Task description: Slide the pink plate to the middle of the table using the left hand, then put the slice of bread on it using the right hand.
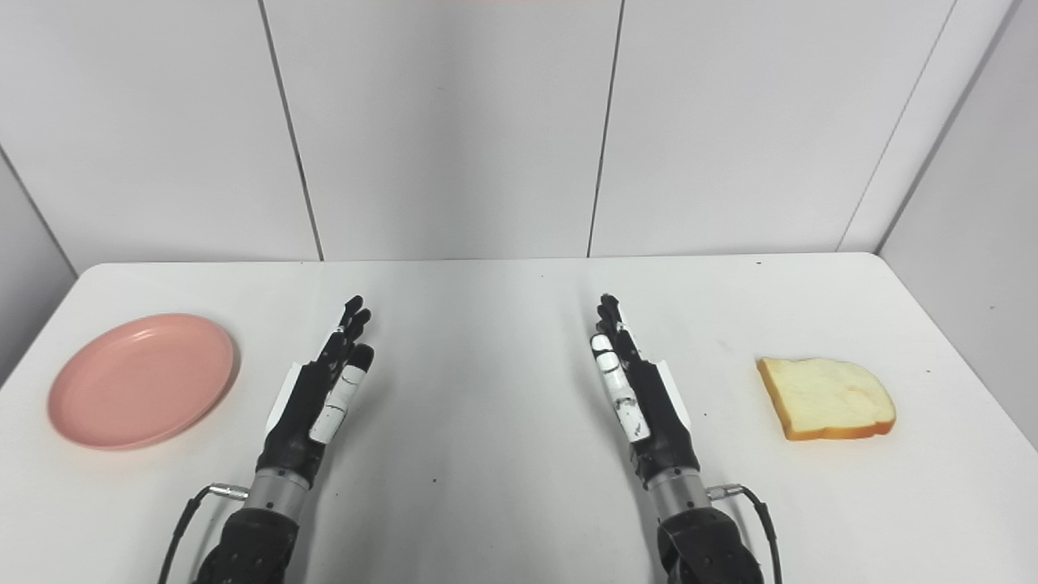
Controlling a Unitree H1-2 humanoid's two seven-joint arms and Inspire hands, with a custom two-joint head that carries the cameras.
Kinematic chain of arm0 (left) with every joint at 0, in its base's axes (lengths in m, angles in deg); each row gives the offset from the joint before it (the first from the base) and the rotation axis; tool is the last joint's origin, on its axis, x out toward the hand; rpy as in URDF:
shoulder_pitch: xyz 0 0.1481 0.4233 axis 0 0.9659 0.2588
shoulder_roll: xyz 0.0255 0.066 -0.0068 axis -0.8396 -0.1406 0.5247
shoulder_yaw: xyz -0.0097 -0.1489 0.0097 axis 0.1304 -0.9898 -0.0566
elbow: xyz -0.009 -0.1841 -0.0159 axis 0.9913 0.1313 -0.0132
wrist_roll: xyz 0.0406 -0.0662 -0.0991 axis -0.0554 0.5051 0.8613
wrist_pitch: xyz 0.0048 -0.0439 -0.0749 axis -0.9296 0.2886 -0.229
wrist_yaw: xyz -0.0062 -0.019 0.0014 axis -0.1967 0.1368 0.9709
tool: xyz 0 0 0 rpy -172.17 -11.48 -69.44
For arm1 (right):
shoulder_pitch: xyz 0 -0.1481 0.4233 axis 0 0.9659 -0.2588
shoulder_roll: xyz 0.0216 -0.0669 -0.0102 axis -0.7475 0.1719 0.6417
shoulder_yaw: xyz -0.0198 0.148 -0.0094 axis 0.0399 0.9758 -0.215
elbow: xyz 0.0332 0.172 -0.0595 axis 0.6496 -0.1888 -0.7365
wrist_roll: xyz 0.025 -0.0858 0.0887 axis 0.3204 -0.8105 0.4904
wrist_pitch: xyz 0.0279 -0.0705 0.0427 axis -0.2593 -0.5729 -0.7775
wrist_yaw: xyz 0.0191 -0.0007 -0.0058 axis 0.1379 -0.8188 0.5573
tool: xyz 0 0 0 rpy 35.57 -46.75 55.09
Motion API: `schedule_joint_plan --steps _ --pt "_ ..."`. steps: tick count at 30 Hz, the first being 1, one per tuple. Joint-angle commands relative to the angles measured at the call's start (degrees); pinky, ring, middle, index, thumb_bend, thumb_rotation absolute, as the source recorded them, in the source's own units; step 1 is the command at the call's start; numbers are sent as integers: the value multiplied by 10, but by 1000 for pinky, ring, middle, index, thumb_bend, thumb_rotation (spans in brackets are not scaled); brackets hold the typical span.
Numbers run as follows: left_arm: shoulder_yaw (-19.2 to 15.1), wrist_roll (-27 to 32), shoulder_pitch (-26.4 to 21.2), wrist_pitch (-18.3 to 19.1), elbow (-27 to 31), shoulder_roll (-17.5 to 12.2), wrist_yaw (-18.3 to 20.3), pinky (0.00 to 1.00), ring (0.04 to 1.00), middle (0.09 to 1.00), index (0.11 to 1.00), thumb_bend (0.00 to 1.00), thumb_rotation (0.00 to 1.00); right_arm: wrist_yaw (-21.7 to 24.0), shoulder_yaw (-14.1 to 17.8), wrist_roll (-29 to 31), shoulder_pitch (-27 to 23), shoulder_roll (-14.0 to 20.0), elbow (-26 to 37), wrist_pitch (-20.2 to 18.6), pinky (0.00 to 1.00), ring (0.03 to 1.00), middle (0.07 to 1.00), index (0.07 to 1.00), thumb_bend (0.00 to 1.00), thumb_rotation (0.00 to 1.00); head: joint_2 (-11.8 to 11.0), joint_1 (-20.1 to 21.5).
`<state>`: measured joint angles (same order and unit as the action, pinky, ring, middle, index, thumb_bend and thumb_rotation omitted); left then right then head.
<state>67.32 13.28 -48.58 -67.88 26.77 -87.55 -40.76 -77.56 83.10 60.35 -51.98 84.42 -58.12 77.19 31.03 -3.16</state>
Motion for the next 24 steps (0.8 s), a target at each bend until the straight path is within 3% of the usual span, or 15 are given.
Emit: schedule_joint_plan --steps 1,24 --pt "0 1 -14 -21 14 2 -6 1000 986 968 964 817 1000 -1 1 0 -14 1 16 5 1000 1000 1000 1000 296 1000 0 0" --pt "-1 7 -13 -17 16 2 -2 991 988 976 967 815 1000 0 1 3 -14 1 12 10 1000 1000 1000 1000 298 1000 -2 0"
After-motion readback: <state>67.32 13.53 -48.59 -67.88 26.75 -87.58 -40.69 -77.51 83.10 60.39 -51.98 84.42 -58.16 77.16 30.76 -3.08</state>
